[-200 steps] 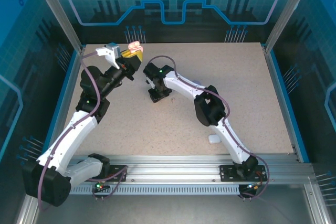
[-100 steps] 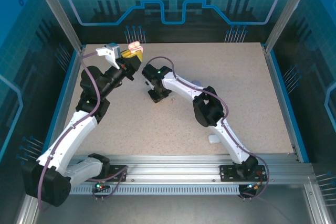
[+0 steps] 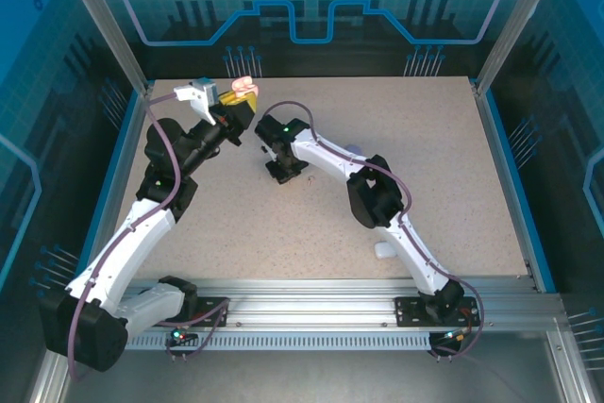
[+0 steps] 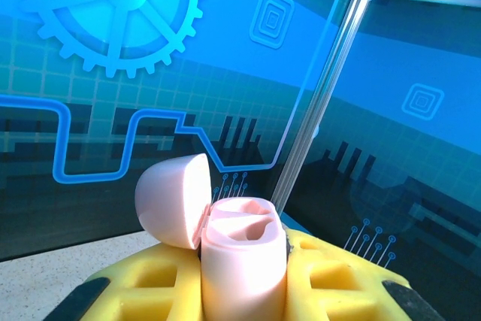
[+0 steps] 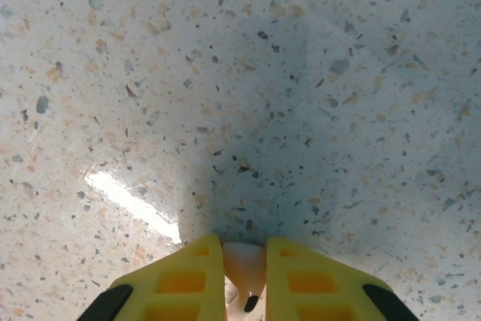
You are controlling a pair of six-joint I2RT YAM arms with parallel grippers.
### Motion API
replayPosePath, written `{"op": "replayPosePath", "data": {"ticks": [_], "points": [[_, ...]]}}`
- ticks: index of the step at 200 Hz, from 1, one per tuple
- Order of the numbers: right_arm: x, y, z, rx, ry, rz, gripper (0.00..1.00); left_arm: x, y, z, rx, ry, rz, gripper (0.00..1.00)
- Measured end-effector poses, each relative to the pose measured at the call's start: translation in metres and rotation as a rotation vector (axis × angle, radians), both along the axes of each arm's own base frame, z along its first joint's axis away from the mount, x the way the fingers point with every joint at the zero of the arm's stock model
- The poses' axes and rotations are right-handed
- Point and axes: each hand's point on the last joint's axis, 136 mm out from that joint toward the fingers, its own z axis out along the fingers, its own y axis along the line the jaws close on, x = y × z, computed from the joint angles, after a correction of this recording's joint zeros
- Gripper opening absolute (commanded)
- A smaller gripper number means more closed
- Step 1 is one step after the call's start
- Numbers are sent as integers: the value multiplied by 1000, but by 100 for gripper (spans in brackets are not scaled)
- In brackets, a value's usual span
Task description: Insert the wireless bluetooth earbuds into the charging case
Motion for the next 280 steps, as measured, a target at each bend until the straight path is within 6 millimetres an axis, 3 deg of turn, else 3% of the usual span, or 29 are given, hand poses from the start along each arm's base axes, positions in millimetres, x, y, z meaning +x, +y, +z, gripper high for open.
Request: {"op": "replayPosePath", "data": {"ticks": [20, 42, 104, 164, 202, 240, 280], "points": [[-1, -4, 11, 6, -20, -16, 12, 0, 0, -1, 1, 3, -1, 0], [3, -5, 39, 37, -78, -39, 12, 0, -1, -3, 5, 11, -7, 0], [10, -23, 156, 178, -299, -110, 12, -11, -15, -1, 19, 2, -101, 0], [11, -85, 252, 250, -507, -228, 12, -39, -52, 11, 70, -111, -252, 0], [1, -117, 327, 340, -674, -282, 12, -52, -72, 24, 105, -272, -288, 0], [-19, -135, 390, 442, -810, -276, 12, -40, -92, 1, 168, -344, -290, 0], [-40, -133, 427, 535, -887, -210, 11, -24, -102, -31, 209, -351, -258, 0]]}}
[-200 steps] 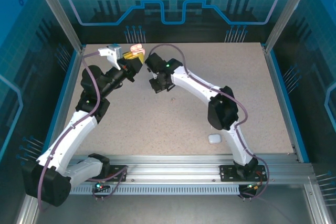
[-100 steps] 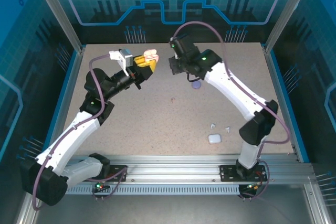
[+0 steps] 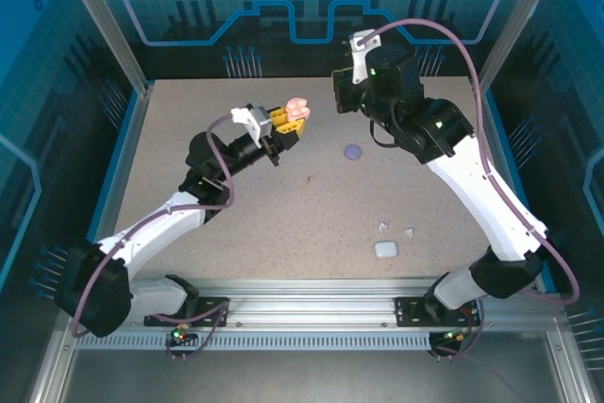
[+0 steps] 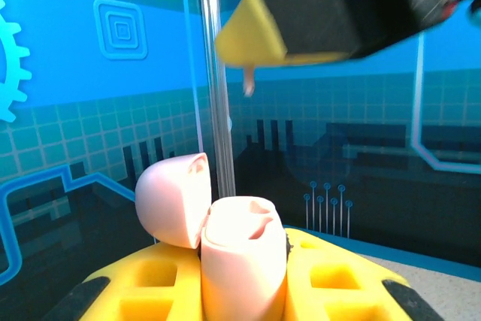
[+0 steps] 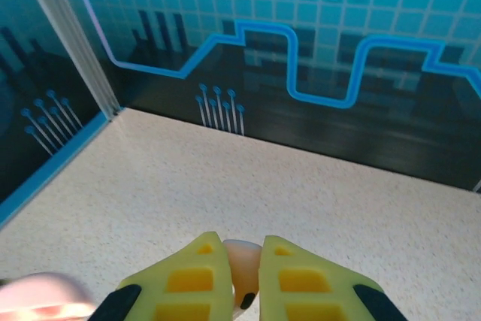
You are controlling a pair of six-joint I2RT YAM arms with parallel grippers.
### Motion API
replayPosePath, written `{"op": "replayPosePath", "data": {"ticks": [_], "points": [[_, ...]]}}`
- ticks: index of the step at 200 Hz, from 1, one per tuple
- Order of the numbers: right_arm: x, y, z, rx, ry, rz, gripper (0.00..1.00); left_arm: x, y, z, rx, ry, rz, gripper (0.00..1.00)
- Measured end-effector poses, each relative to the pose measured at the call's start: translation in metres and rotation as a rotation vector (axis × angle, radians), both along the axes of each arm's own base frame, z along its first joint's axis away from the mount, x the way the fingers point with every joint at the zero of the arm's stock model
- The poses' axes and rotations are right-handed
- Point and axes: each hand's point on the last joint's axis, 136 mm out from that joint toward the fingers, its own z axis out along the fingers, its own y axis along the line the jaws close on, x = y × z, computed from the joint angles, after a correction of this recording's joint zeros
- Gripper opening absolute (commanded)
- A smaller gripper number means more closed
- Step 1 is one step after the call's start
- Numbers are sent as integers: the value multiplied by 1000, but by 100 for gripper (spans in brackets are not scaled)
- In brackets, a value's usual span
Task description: Insert the wireless bluetooth earbuds into the charging case
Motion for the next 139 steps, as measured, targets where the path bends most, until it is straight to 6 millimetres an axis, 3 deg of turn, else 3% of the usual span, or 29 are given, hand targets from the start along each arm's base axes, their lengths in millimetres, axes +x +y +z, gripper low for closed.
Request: {"op": "replayPosePath", "data": {"ticks": [31, 60, 85, 139], "points": [[-19, 26, 6, 0, -44, 117, 11, 8, -1, -6, -11, -15, 25, 0], [-27, 52, -12, -42, -51, 221, 11, 8, 1, 0, -40, -29, 29, 0], [-27, 59, -23, -61, -46, 260, 11, 6, 2, 5, -55, -43, 28, 0], [-30, 71, -27, -41, -55, 319, 11, 6, 1, 5, -64, -29, 21, 0]]}}
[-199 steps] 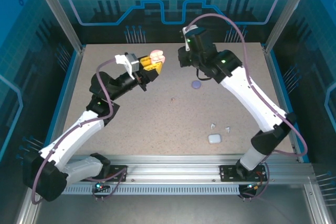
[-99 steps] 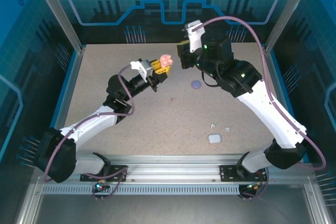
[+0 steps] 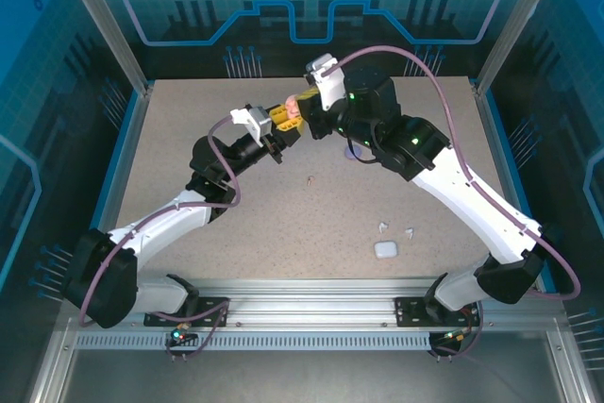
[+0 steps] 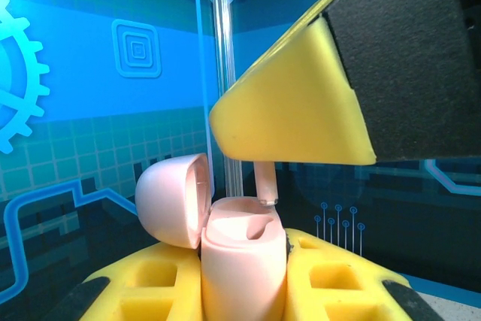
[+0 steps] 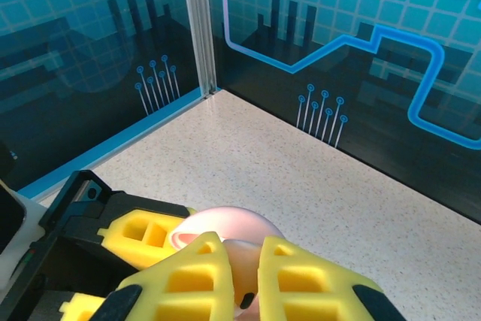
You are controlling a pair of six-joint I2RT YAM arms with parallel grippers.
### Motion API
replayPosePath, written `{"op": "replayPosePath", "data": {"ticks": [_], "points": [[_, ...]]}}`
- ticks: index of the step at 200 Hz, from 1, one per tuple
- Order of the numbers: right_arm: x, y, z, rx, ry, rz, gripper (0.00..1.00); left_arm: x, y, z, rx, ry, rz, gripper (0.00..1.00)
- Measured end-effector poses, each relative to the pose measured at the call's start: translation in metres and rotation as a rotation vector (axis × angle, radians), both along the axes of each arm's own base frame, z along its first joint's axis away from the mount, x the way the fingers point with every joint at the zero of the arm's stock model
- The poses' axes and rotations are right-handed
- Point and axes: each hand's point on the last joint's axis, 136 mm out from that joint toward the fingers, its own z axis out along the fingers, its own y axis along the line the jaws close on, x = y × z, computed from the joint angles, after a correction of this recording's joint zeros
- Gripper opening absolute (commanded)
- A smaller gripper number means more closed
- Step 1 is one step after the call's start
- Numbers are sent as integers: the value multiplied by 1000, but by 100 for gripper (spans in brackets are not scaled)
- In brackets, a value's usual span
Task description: Insert the wireless bluetooth earbuds into the charging case
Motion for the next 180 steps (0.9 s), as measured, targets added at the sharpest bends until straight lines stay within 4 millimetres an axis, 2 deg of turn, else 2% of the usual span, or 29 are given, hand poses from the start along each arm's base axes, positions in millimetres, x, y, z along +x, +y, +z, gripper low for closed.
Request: {"op": "replayPosePath", "data": {"ticks": [94, 180], "points": [[-2, 4, 1, 9, 1, 24, 9, 0, 0, 0, 0, 0, 0, 0], [-2, 6, -18, -3, 17, 32, 9, 1, -3, -7, 17, 29, -7, 0]]}}
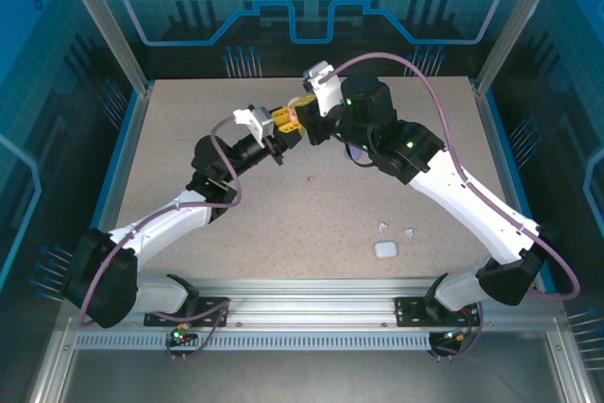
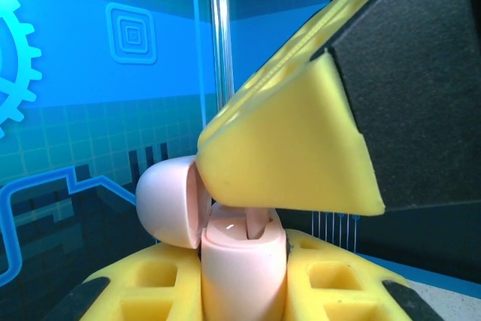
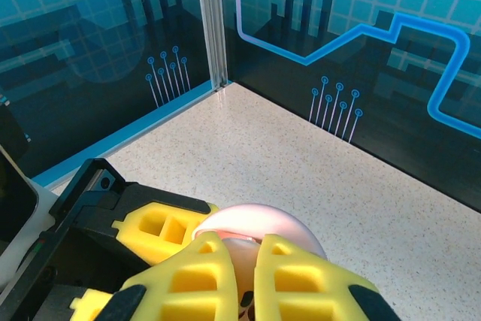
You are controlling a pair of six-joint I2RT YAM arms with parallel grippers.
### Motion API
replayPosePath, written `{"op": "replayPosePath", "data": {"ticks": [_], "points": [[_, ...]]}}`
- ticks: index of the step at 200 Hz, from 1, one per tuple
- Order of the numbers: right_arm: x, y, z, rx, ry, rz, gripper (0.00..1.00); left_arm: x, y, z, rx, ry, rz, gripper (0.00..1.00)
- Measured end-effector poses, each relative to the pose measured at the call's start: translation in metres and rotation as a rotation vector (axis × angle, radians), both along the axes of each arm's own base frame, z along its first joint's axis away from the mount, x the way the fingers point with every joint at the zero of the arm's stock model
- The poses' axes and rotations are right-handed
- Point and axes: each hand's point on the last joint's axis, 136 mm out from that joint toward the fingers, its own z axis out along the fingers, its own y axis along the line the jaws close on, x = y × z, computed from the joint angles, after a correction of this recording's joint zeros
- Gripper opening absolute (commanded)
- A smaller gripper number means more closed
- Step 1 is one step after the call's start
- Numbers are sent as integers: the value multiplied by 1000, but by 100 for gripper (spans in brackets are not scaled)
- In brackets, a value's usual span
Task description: Insert the wireless bluetooth earbuds into the charging case
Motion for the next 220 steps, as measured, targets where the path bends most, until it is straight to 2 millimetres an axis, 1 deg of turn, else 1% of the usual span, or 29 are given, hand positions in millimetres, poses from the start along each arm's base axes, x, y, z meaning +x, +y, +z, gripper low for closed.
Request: {"op": "replayPosePath", "data": {"ticks": [19, 23, 32, 47, 56, 74, 80, 93, 106, 128, 149, 163, 177, 194, 203, 220], "points": [[-1, 0, 0, 0, -2, 6, 12, 0, 0, 0, 0, 0, 0, 0], [-2, 0, 0, 1, -2, 7, 14, 0, 0, 0, 0, 0, 0, 0], [-3, 0, -1, -1, -3, 12, 23, 0, 0, 0, 0, 0, 0, 0], [-4, 0, -1, 1, 0, 19, 30, -1, -1, 0, 1, -1, -5, 0], [-4, 0, -2, 4, 7, 16, 37, -1, -1, 1, 0, -4, -6, 0], [-4, -1, -2, 10, 16, 11, 43, -1, -1, 1, -1, -3, -6, 0], [-4, -1, -2, 13, 21, 8, 47, -1, -1, 1, -1, -4, -6, 0], [-4, -3, 1, 28, 31, 0, 51, -1, -1, 1, -1, -3, -6, 0], [-4, -5, 12, 56, 35, -6, 56, -1, -1, 1, -1, -3, -6, 0], [-6, -8, 43, 132, 14, 0, 64, -1, -1, 1, -2, -2, -6, 0], [-8, -12, 68, 199, 3, 9, 67, -1, -1, 1, -2, -2, -6, 0], [-8, -16, 77, 232, 8, 5, 67, -1, -1, 1, -2, -2, -6, 0], [-3, -22, 80, 258, 23, -20, 68, -1, -1, 1, -3, -2, -6, 0], [9, -37, 76, 290, 69, -85, 69, 1, 1, 1, -7, 1, 8, 0], [18, -49, 71, 301, 98, -140, 70, 2, 2, 1, -11, 3, 21, 0], [37, -78, 56, 330, 169, -277, 70, 5, 7, -1, -17, 11, 54, 0]]}}
